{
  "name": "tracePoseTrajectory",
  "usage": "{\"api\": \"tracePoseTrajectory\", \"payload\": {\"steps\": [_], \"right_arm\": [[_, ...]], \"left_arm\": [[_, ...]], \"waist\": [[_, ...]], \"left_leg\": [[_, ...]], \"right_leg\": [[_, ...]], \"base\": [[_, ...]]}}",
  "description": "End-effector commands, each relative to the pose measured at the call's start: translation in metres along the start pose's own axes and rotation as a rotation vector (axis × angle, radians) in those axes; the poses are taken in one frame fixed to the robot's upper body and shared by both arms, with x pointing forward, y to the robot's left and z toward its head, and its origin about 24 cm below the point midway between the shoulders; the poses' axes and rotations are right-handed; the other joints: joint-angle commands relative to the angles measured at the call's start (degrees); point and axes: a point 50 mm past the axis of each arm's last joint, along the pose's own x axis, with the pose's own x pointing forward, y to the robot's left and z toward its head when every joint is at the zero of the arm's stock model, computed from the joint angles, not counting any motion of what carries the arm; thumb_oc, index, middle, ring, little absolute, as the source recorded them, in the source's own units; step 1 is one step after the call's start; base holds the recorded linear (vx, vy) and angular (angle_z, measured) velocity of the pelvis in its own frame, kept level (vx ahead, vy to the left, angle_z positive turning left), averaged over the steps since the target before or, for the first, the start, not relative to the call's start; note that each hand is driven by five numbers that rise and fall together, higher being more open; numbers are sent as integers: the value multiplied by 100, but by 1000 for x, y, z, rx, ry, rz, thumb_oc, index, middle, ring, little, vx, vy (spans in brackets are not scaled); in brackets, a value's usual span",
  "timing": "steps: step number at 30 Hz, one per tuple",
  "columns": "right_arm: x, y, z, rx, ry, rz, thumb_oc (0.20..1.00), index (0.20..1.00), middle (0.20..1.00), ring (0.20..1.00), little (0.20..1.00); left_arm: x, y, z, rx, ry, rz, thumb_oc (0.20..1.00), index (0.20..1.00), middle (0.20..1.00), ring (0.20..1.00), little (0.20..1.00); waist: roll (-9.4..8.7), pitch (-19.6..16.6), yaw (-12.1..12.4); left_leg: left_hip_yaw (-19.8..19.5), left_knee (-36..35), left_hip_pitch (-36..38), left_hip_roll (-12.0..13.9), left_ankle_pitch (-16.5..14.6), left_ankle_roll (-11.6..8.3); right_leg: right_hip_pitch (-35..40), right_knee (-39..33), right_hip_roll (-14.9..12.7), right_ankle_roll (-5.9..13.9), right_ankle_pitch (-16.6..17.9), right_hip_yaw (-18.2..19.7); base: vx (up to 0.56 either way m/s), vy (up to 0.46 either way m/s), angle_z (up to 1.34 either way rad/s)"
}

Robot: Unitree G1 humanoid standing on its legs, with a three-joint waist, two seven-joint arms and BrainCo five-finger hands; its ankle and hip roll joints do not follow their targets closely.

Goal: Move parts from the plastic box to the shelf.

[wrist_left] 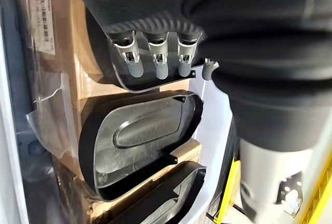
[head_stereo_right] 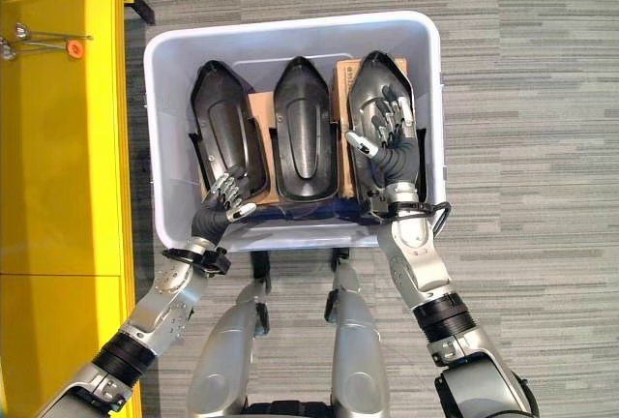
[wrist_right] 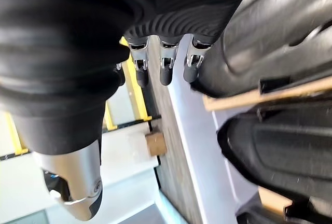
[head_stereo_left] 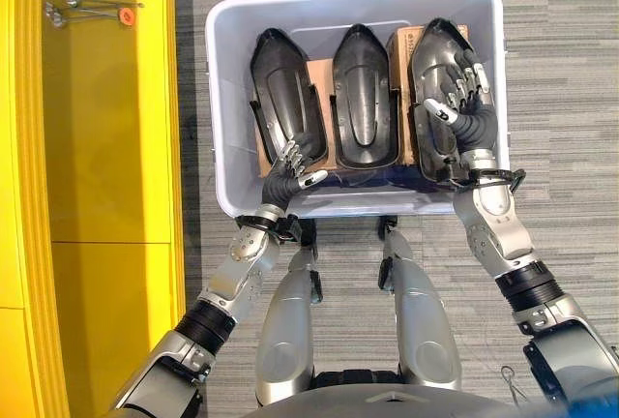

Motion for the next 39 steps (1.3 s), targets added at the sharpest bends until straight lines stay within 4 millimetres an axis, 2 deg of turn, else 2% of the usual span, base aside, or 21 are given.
{"api": "tracePoseTrajectory", "payload": {"steps": [1,8,9,10,13,19,23,32,39], "right_arm": [[-2,-5,8,-31,-85,-37,1000,1000,1000,1000,1000],[2,-10,-16,-115,22,-65,1000,1000,1000,1000,1000],[2,-11,-19,-152,39,-67,1000,1000,1000,1000,1000],[6,-13,-23,-306,52,-45,1000,1000,1000,1000,1000],[13,-15,-27,-368,68,-51,1000,1000,1000,1000,1000],[23,-12,-42,-400,158,-39,1000,1000,1000,1000,1000],[27,-3,-50,-413,202,0,1000,1000,1000,1000,1000],[20,23,-56,-399,212,127,1000,1000,1000,1000,1000],[14,31,-54,-386,190,165,1000,1000,1000,1000,1000]], "left_arm": [[-12,-1,4,11,-57,-13,1000,1000,1000,1000,1000],[-11,-3,3,13,-54,-21,1000,1000,1000,1000,1000],[-12,-3,3,13,-54,-21,1000,1000,1000,1000,1000],[-11,-4,4,15,-58,-29,1000,1000,1000,1000,1000],[-9,-6,7,20,-70,-37,1000,1000,1000,1000,1000],[-8,-10,7,26,-65,-59,1000,1000,1000,1000,1000],[-6,-12,9,31,-73,-75,1000,1000,1000,1000,1000],[-4,-12,9,30,-76,-64,1000,1000,1000,1000,1000],[-5,-11,10,31,-80,-55,1000,1000,1000,1000,1000]], "waist": [[-121,-449,142],[-78,-458,195],[-70,-459,209],[-44,-436,248],[-22,-435,274],[21,-385,369],[57,-352,421],[32,-355,445],[4,-372,436]], "left_leg": [[-235,332,-439,447,115,-301],[-252,341,-476,432,110,-283],[-262,339,-485,430,112,-277],[-270,351,-486,429,95,-279],[-287,340,-519,422,127,-274],[-330,347,-568,392,138,-254],[-336,362,-588,380,143,-241],[-367,390,-634,350,135,-225],[-376,414,-648,340,129,-224]], "right_leg": [[-62,846,-686,776,-700,290],[-99,865,-683,770,-705,283],[-107,868,-685,768,-702,285],[-96,883,-687,772,-723,274],[-118,872,-702,771,-700,254],[-149,896,-712,759,-705,233],[-164,923,-724,752,-703,227],[-166,933,-729,740,-703,207],[-161,935,-737,740,-698,189]], "base": [[0,0,0],[0,0,0],[0,0,0],[0,0,0],[0,0,-1],[-1,-1,1],[0,0,0],[0,0,0],[0,0,0]]}}
